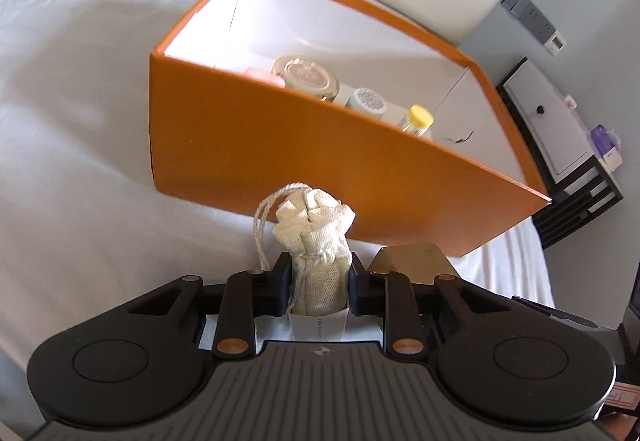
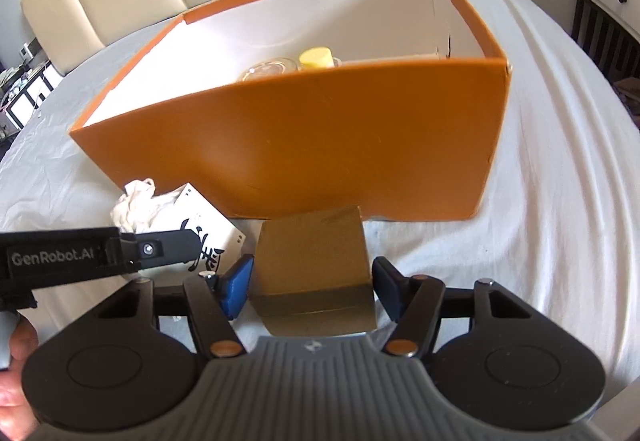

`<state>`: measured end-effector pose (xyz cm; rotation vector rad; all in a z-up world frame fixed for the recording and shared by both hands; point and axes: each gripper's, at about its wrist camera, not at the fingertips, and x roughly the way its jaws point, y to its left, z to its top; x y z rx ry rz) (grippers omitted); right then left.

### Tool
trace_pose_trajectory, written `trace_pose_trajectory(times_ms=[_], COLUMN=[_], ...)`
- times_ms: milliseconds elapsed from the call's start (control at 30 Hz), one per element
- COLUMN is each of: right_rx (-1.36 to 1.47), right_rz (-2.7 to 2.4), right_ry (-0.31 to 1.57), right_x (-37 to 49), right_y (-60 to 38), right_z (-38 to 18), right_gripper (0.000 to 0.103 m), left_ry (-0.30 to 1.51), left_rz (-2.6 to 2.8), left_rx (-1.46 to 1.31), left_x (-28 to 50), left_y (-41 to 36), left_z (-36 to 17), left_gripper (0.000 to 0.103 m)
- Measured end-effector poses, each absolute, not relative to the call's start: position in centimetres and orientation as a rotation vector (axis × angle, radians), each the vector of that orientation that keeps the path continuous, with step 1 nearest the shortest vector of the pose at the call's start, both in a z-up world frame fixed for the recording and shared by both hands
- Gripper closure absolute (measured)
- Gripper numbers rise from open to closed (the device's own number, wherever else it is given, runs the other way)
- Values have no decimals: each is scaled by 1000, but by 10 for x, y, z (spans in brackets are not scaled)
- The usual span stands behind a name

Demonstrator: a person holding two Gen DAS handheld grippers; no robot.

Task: Organize rigid objects
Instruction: 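Carry the pouch box with the left tool while the right tool carries the brown box inside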

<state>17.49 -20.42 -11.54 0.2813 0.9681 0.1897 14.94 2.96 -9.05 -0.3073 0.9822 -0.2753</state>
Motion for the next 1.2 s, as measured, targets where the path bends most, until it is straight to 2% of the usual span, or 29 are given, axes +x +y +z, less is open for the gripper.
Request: trace_pose_trajectory(times_ms=[367, 867, 1200], right_rx=[238, 129, 92], right_rz=[277, 284, 224], right_ry=[907, 755, 786], right_x=[164, 206, 268], right_y=[-213, -228, -239], right_z=[-67, 16, 7], right_gripper=[40, 42, 43], left_ry=[877, 751, 781], left_rz=[-292, -322, -329], left_rx=[-335, -335, -333], left_x=[129, 179, 231], left_y=[30, 23, 14], left_z=[-41, 20, 11], left_gripper=[73, 73, 73])
